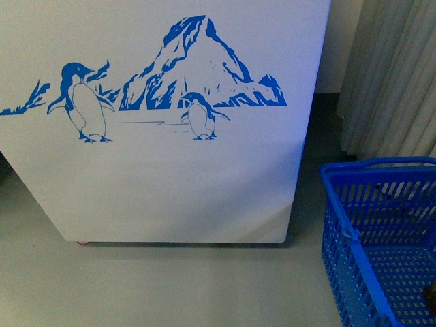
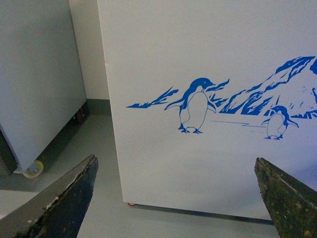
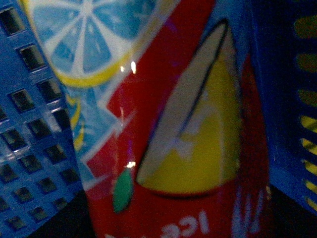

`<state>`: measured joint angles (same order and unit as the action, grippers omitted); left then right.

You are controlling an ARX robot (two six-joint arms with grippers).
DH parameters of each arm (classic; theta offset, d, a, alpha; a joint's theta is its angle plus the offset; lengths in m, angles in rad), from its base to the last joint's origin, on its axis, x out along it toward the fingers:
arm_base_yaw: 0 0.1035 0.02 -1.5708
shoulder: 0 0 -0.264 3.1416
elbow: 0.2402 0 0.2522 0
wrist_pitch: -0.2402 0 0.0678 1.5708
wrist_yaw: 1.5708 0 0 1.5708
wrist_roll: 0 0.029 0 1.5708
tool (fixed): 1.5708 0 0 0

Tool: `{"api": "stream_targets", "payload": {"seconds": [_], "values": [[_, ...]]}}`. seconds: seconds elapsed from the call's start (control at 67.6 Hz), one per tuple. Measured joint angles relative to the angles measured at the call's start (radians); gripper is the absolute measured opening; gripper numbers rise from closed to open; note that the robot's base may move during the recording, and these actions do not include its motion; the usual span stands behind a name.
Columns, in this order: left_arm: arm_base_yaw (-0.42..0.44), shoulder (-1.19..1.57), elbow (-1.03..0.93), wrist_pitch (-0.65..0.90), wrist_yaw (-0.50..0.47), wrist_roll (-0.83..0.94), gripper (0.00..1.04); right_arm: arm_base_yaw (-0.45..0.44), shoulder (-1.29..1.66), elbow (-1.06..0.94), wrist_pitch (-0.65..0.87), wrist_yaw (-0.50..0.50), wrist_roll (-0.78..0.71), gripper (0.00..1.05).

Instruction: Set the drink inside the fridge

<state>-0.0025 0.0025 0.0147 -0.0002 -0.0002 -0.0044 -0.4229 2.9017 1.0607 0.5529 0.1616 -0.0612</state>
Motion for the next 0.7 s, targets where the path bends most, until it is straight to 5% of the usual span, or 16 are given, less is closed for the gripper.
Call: {"api": "stream_targets", "payload": {"seconds": [0.237,0.326,0.518,0.696], "values": [[0.0,0.0,0.0,0.0,0.0,0.0,0.97,0.056,-0.226,-0.183,0.035,-0.077,0.046,0.44],[0.0,0.0,0.0,0.0,0.0,0.0,0.97,0.106,-0.532,-0.349,0.026,-0.158,0.087,0.43],[0.0,0.0,0.0,0.0,0.0,0.0,0.97,0.191,-1.281,-0.478,-0.289,-0.299,0.153,0.43],[0.0,0.0,0.0,0.0,0.0,0.0,0.97,0.235,-1.829,-0.362,-0.541,-0.303,0.211,0.43]]}}
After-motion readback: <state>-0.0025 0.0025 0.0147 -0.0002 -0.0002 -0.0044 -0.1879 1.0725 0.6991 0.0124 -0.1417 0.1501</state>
